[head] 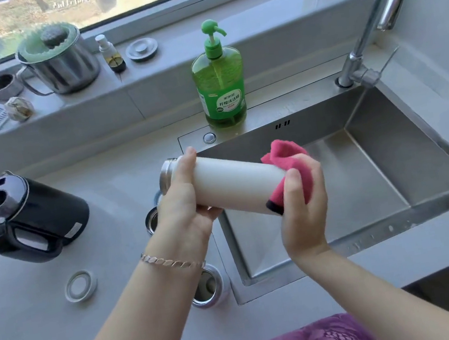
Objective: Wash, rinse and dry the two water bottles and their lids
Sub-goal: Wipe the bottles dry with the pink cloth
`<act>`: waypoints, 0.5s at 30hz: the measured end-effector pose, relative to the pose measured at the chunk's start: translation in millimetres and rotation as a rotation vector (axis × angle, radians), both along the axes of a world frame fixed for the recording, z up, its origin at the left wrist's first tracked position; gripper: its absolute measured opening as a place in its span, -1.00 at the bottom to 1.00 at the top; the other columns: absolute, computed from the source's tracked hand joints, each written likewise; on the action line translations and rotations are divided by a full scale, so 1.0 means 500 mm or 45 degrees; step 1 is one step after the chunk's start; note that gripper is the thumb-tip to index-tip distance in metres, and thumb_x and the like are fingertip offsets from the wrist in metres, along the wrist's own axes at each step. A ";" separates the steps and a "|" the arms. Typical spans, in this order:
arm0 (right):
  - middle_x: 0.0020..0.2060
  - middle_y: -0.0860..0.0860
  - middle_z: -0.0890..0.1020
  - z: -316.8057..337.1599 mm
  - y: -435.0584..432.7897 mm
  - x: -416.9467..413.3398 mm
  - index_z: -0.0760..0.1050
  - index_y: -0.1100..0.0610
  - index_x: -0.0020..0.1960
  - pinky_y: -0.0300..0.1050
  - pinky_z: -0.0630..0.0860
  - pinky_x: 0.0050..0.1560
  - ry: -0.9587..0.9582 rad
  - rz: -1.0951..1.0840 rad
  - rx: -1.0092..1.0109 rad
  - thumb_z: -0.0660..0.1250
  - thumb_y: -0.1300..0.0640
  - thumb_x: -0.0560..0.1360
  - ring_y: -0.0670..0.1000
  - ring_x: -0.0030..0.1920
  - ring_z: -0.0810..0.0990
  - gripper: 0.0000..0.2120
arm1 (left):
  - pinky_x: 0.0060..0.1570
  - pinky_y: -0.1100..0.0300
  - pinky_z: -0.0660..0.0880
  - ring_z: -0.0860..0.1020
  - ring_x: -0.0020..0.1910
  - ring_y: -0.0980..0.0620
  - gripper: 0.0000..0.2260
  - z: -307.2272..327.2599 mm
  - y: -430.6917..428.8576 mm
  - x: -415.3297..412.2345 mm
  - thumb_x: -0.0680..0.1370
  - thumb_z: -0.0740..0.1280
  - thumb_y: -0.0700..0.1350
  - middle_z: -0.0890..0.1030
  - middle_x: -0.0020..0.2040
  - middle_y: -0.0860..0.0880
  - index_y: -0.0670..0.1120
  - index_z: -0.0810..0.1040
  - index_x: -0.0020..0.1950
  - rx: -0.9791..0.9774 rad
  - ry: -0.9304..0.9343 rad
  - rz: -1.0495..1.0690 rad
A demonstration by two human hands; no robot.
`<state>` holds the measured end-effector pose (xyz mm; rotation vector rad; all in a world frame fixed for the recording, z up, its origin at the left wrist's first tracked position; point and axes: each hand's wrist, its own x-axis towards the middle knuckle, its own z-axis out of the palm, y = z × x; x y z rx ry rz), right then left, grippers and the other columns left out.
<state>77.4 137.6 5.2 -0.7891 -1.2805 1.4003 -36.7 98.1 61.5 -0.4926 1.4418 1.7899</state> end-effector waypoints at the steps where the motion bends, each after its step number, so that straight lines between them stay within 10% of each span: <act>1: 0.14 0.00 0.56 0.006 0.001 0.006 0.47 0.22 0.01 -0.21 0.51 -0.21 -0.021 0.111 -0.046 0.12 0.06 0.48 -0.07 0.10 0.54 -0.72 | -0.19 -0.05 0.57 0.56 -0.14 -0.04 -0.69 -0.001 -0.002 -0.003 0.37 0.49 -0.06 0.55 -0.06 -0.11 -0.09 0.41 -0.06 -0.008 0.049 0.030; 8: -0.30 0.06 0.60 0.019 0.063 0.026 0.58 0.11 -0.20 -0.08 0.41 -0.14 -0.669 0.807 -0.847 0.12 -0.09 0.55 0.07 -0.22 0.53 -0.62 | -0.33 0.24 0.54 0.60 -0.30 0.11 -0.59 0.014 -0.031 0.026 0.14 0.51 -0.20 0.63 -0.24 0.02 -0.09 0.53 -0.05 0.249 0.615 -0.286; 10: -0.33 -0.02 0.56 0.011 0.036 0.020 0.53 0.04 -0.25 -0.06 0.38 -0.14 -0.781 0.628 -0.466 0.02 -0.17 0.51 0.05 -0.20 0.49 -0.57 | -0.32 0.23 0.53 0.59 -0.32 0.11 -0.62 0.009 -0.025 0.024 0.14 0.53 -0.22 0.63 -0.26 0.01 -0.10 0.54 -0.08 0.217 0.642 -0.263; 15: 0.14 0.14 0.53 -0.009 -0.034 0.020 0.26 0.10 0.42 -0.02 0.32 0.09 -1.184 0.292 0.726 -0.07 -0.19 0.54 0.10 0.07 0.44 -0.43 | -0.26 0.18 0.52 0.56 -0.26 0.05 -0.69 -0.017 -0.019 0.007 0.32 0.50 -0.26 0.59 -0.18 -0.04 -0.12 0.51 -0.01 0.149 0.452 -0.057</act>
